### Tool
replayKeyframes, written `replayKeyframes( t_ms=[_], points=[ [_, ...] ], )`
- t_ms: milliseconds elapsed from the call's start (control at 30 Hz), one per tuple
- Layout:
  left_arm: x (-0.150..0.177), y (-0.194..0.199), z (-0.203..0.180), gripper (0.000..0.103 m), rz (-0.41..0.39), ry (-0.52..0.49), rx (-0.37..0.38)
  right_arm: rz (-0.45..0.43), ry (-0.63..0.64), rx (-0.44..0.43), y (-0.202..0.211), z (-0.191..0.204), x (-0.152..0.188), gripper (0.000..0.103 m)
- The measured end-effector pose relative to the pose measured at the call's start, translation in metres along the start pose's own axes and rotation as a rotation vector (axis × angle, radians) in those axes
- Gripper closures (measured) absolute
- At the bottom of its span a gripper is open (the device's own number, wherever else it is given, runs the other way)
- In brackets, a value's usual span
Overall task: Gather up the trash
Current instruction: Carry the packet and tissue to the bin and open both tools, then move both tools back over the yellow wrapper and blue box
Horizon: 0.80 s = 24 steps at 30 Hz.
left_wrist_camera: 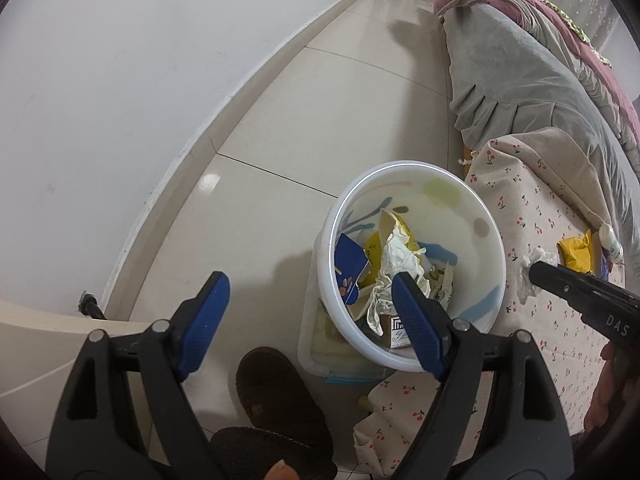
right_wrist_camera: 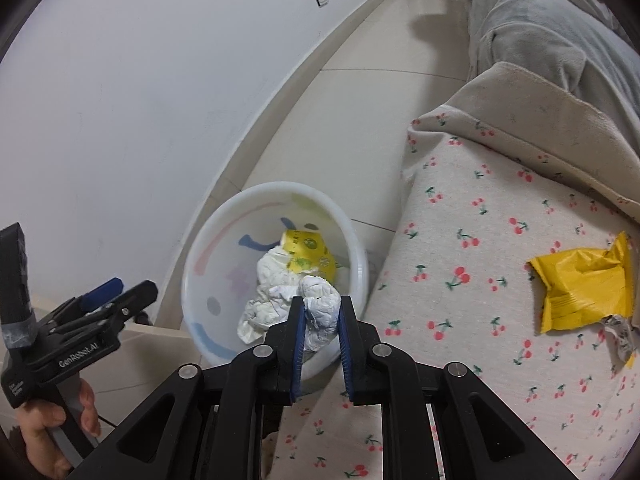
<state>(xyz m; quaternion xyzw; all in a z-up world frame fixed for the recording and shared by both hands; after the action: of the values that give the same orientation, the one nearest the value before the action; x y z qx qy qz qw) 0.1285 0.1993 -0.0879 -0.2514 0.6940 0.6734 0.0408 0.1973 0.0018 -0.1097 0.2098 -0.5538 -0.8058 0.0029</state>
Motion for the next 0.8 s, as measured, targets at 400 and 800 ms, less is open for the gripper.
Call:
replayKeyframes(
  t_ms=[400,800],
  points=[
    [0.003,-0.001,-0.008,0.020,0.007,-0.015,0.006,-0.022,-0.006,0.011,0.007,0.001,0.001,0.039],
    [0.003,0.000,-0.028,0.020,0.015,-0.044,0.021,-0.035,-0.024,0.027,0.028,-0.021,0.008,0.039]
  ],
)
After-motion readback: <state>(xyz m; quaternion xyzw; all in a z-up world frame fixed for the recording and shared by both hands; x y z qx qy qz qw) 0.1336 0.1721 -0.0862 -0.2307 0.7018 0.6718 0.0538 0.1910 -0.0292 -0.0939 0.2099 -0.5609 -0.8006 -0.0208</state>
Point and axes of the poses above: each gripper's, at about its wrist camera, not at the fingertips, and y roughly against the way its jaws point, z to its left, x to its underside, the point moved 4 cm from there along -y, roughly the way its jaws point
